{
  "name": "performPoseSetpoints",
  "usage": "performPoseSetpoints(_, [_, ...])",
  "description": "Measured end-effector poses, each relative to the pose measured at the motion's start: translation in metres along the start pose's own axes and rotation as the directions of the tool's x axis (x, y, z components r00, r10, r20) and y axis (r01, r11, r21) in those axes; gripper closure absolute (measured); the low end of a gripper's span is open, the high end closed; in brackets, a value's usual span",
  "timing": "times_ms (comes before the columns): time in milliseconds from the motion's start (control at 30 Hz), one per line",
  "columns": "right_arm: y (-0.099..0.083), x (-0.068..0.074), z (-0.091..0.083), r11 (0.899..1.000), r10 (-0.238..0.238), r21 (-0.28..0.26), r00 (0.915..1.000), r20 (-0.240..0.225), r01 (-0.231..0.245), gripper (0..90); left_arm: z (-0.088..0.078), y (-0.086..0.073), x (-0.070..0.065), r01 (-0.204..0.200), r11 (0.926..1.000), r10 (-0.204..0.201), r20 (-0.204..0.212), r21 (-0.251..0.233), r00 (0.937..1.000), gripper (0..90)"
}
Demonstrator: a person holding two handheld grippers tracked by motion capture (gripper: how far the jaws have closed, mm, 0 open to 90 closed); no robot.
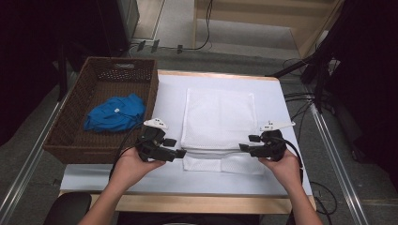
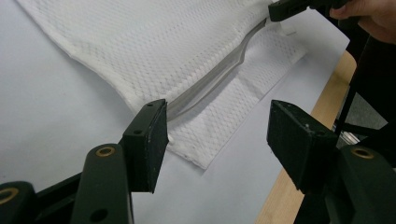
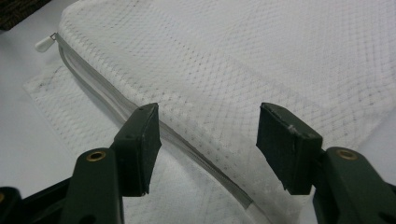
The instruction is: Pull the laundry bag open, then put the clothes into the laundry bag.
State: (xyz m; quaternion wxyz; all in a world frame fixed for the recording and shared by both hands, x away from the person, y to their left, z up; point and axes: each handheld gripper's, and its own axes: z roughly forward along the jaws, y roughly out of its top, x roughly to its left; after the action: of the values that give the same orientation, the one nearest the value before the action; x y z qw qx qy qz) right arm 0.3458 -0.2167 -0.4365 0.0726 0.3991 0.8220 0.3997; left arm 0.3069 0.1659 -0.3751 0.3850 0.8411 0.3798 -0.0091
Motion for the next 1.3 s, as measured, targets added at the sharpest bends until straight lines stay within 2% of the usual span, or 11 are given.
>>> performPoseSetpoints(200, [0.001, 0.001, 0.003, 1.0, -0.004, 0.007, 1.0, -0.009, 0.004, 40.8, -0.009, 0.003, 0.002, -0.004, 1.0, 0.004, 0.006, 0.006, 1.0, 38.8])
performPoseSetpoints(267, [0.001, 0.001, 0.003, 1.0, -0.009, 0.006, 0.9999, -0.012, 0.009, 40.8, -0.012, 0.006, 0.001, -0.021, 0.9993, 0.021, 0.009, 0.032, 0.9997, 38.7])
performPoseSetpoints(333, [0.001, 0.001, 0.003, 1.0, -0.013, 0.008, 0.9998, -0.013, 0.013, 41.3, -0.016, 0.007, 0.0, -0.037, 0.999, 0.037, -0.007, 0.027, 0.9993, 38.7])
performPoseSetpoints(467, [0.001, 0.003, 0.002, 1.0, -0.03, -0.004, 0.9995, -0.002, 0.03, 41.8, -0.023, 0.009, 0.003, -0.034, 0.9994, 0.034, 0.0, 0.01, 0.9994, 38.3])
performPoseSetpoints(600, [0.003, 0.007, 0.0, 0.999, 0.006, -0.035, 0.9999, -0.014, -0.007, 42.0, -0.03, 0.01, 0.006, -0.03, 0.9995, 0.03, -0.005, 0.006, 0.9995, 38.3])
performPoseSetpoints(733, [0.004, 0.011, 0.0, 0.999, -0.001, -0.037, 0.9996, -0.027, 0.0, 41.8, -0.034, 0.013, 0.009, 0.005, 0.9997, -0.005, 0.0, 0.025, 1.0, 38.6])
performPoseSetpoints(767, [0.003, 0.01, 0.0, 0.999, -0.005, -0.034, 0.9996, -0.029, 0.004, 41.9, -0.036, 0.013, 0.01, 0.006, 0.9998, -0.006, 0.005, 0.02, 1.0, 38.7])
performPoseSetpoints(1033, [0.005, 0.01, 0.004, 1.0, -0.015, -0.02, 0.9992, -0.038, 0.014, 41.8, -0.05, 0.016, 0.017, -0.036, 0.9993, 0.036, -0.029, 0.008, 0.9989, 38.6])
performPoseSetpoints(1133, [0.005, 0.011, 0.005, 1.0, -0.018, -0.022, 0.9988, -0.045, 0.017, 41.5, -0.057, 0.014, 0.021, -0.03, 0.9994, 0.03, -0.033, 0.016, 0.999, 38.0])
performPoseSetpoints(1300, [0.006, 0.011, 0.005, 1.0, -0.018, -0.022, 0.9988, -0.045, 0.017, 41.4, -0.065, 0.013, 0.026, -0.017, 0.9998, 0.016, -0.044, -0.005, 0.9989, 37.9])
